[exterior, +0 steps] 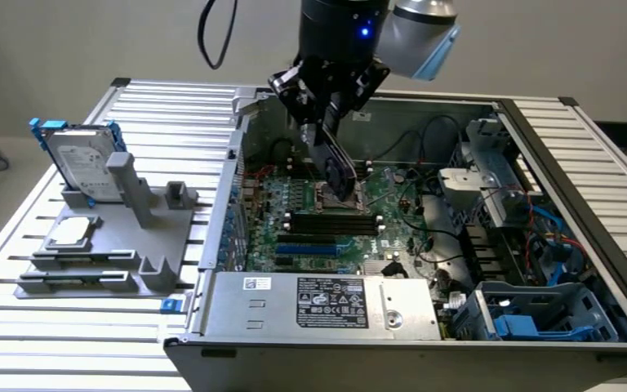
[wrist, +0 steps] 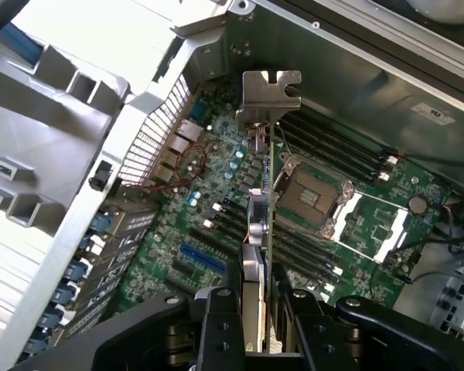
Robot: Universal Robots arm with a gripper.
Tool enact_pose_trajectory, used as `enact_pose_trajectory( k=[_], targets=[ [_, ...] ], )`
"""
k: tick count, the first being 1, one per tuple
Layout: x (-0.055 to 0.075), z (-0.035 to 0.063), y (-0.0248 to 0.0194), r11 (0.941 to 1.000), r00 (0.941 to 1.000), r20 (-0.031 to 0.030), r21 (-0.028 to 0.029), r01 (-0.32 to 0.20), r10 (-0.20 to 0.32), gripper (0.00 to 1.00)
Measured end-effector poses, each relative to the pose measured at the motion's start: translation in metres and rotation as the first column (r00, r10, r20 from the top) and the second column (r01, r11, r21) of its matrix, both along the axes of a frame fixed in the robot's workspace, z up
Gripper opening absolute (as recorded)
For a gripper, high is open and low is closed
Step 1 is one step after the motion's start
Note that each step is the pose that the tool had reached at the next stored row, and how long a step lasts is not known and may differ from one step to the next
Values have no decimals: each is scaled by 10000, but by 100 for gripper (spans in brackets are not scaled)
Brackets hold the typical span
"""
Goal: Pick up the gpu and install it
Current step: 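Insert the gpu into the slot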
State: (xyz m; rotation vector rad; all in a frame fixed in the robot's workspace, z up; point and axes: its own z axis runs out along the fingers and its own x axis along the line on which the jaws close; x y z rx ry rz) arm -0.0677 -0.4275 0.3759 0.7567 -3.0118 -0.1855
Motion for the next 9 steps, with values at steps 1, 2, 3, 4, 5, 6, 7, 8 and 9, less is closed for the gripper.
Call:
enact_pose_trajectory(
  k=[1,2,3,4,5,6,7,8,9],
  targets=[
    [0,-1,0,9998,9998,0,0,-179,179,26],
    [0,-4,0,9993,9993,3,0,-377,377,26],
    [0,-6,0,9985,9985,16,-1,-555,555,26],
    [1,-7,0,9973,9973,42,-2,-730,730,26],
    [1,-9,0,9958,9958,72,-5,-910,910,26],
    [1,-11,0,9941,9940,99,-7,-1089,1089,26],
    [0,-13,0,9917,9916,130,-11,-1284,1284,26],
    [0,-14,0,9893,9891,159,-16,-1460,1460,26],
    [0,-15,0,9866,9864,189,-21,-1634,1634,26]
  ],
)
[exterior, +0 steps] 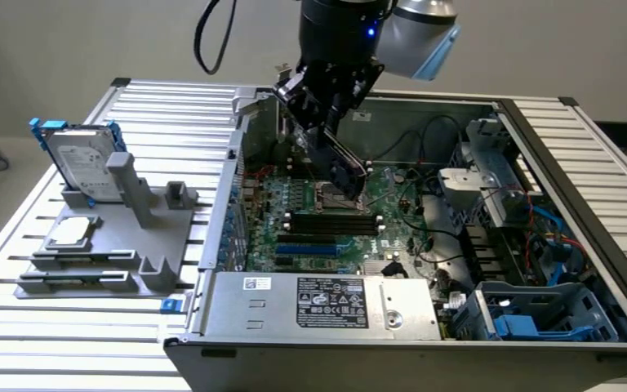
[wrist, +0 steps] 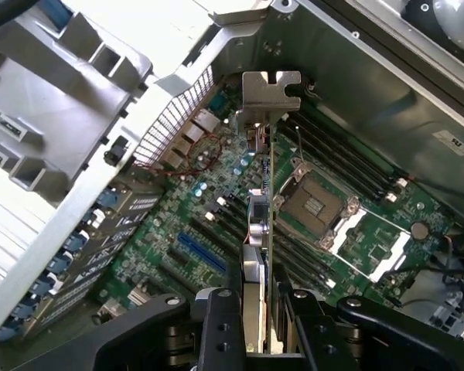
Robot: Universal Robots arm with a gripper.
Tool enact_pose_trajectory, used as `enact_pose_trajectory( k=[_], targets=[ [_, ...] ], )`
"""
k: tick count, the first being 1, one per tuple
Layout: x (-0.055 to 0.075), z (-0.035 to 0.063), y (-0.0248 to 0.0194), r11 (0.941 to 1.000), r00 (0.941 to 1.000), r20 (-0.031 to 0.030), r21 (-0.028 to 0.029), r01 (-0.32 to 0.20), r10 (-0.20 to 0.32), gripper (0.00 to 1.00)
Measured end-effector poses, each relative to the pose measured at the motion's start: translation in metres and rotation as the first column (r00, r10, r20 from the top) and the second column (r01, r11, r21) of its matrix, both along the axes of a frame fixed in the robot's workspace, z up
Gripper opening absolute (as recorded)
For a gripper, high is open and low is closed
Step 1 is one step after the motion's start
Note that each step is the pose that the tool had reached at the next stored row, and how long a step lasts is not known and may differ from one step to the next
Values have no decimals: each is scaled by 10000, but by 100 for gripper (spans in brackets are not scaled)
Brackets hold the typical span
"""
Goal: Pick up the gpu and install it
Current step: 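Insert the gpu into the slot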
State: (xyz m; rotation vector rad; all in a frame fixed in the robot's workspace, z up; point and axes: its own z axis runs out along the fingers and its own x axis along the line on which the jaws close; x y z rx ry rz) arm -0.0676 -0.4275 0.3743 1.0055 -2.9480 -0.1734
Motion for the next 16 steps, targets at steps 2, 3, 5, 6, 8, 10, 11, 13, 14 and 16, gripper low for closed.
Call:
enact_pose_trajectory(
  k=[2,3,5,6,8,10,11,13,14,16],
  targets=[
    [0,-4,0,9993,9993,62,0,-364,364,26],
    [0,-5,0,9985,9985,92,-2,-545,545,26],
    [0,-8,0,9959,9958,152,-6,-903,903,26],
    [0,-10,0,9939,9938,183,-9,-1098,1098,26],
    [0,-13,0,9893,9891,234,-16,-1456,1456,26],
    [0,-16,0,9835,9831,282,-24,-1809,1809,26],
    [0,-18,0,9800,9795,306,-28,-1991,1991,26],
    [0,-21,0,9722,9716,343,-36,-2343,2343,26],
    [0,-22,0,9678,9672,359,-41,-2516,2516,26],
    [0,-24,0,9581,9574,390,-50,-2863,2862,26]
  ],
)
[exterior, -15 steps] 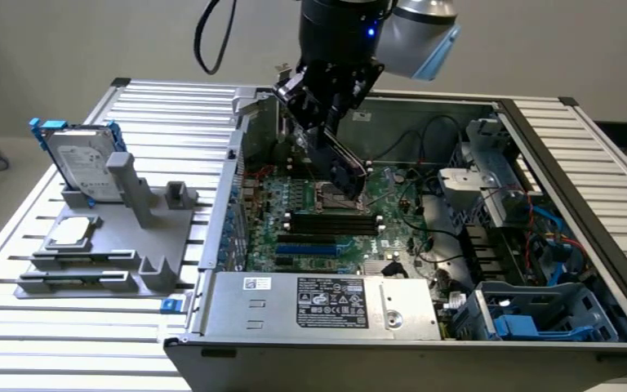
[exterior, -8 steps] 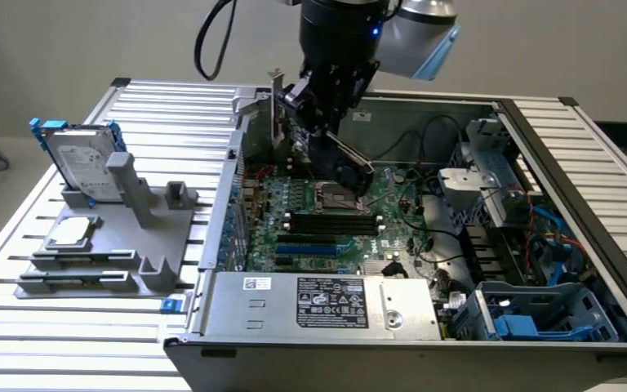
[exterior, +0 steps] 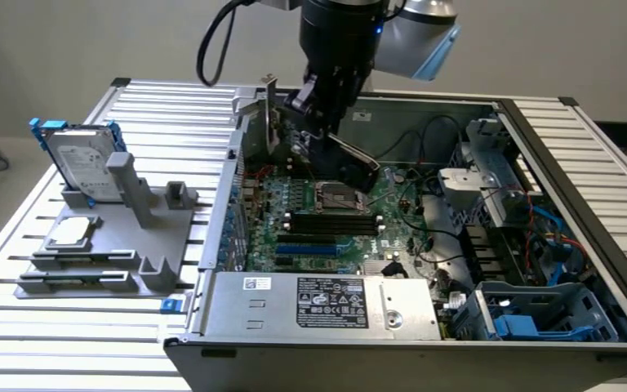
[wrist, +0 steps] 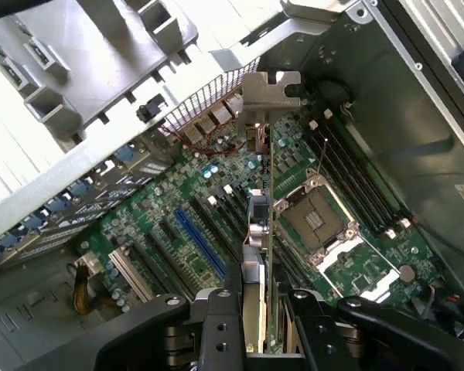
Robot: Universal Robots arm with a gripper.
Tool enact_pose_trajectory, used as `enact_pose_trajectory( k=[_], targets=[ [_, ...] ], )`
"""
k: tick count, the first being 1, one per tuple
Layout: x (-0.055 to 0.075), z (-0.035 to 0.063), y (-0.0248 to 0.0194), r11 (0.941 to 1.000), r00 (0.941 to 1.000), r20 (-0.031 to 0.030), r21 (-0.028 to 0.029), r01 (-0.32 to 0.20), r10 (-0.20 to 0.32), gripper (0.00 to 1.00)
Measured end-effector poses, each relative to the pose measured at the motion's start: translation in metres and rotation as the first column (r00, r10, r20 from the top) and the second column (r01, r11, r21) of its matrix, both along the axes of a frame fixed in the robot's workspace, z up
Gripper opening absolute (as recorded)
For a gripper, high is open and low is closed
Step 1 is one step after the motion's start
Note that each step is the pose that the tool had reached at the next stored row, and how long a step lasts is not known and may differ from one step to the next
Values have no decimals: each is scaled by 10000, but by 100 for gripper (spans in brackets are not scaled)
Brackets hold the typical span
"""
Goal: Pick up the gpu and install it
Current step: 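Insert the gpu into the slot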
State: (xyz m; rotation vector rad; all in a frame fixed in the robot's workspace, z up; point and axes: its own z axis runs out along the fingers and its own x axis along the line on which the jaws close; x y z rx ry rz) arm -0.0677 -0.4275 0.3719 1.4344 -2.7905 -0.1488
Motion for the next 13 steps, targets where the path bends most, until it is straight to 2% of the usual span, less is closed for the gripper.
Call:
enact_pose_trajectory(
  k=[3,6,9,13],
  targets=[
    [0,-3,0,9985,9985,40,0,-555,555,26],
    [-1,-4,0,9940,9940,61,-2,-1092,1092,26],
    [0,-5,0,9865,9865,73,-4,-1639,1639,26],
    [1,-5,0,9731,9731,80,-5,-2304,2304,26]
  ],
)
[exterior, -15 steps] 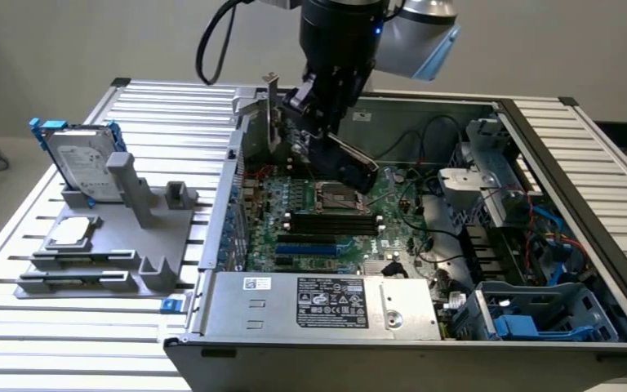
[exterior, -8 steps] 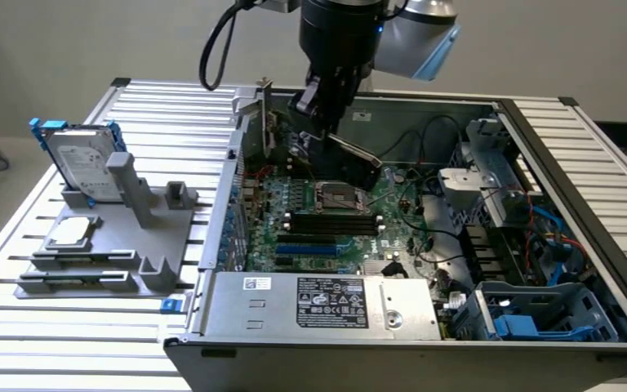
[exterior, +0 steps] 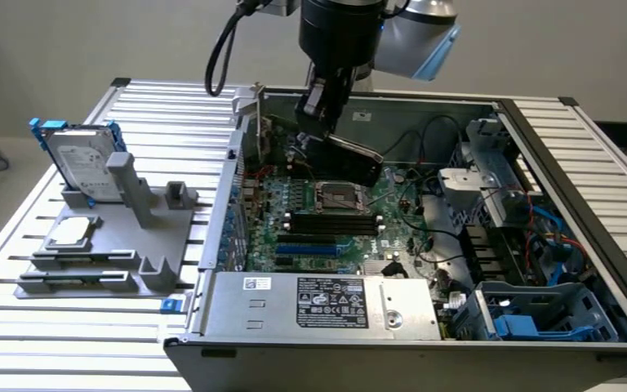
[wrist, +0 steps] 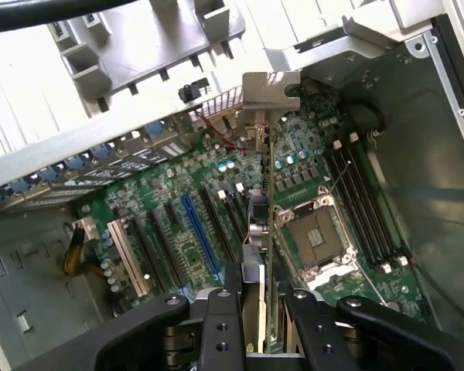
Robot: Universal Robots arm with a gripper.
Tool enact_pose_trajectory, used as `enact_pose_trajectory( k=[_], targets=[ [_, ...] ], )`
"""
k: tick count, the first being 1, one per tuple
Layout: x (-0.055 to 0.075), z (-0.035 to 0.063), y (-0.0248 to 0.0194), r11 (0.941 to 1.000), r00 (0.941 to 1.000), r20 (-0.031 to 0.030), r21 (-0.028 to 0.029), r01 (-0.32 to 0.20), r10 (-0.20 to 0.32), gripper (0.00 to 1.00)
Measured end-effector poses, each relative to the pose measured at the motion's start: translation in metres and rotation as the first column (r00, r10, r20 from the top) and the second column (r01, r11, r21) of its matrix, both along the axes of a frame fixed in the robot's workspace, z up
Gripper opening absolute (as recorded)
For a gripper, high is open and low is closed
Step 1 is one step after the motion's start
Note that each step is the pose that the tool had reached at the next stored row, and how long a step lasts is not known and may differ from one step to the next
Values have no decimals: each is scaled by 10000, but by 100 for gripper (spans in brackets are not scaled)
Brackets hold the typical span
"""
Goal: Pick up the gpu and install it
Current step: 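Insert the gpu into the slot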
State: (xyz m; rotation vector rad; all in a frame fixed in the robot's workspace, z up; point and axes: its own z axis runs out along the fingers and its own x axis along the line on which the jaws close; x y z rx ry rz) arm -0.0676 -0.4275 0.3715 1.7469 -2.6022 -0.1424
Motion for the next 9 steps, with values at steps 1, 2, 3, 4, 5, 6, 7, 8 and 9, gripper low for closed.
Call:
enact_pose_trajectory(
  k=[1,2,3,4,5,6,7,8,9],
  targets=[
    [1,0,0,9999,9999,0,0,-142,142,26],
    [3,0,0,9996,9996,0,1,-292,292,26],
    [5,0,0,9991,9991,0,0,-424,424,26],
    [7,0,0,9985,9985,0,2,-553,553,26],
    [9,0,0,9977,9977,1,3,-673,673,26],
    [12,0,0,9969,9969,4,6,-784,784,26],
    [15,0,0,9960,9960,8,8,-889,889,26],
    [18,0,0,9951,9951,14,10,-990,990,26],
    [20,0,0,9942,9942,28,10,-1078,1078,26]
  ],
)
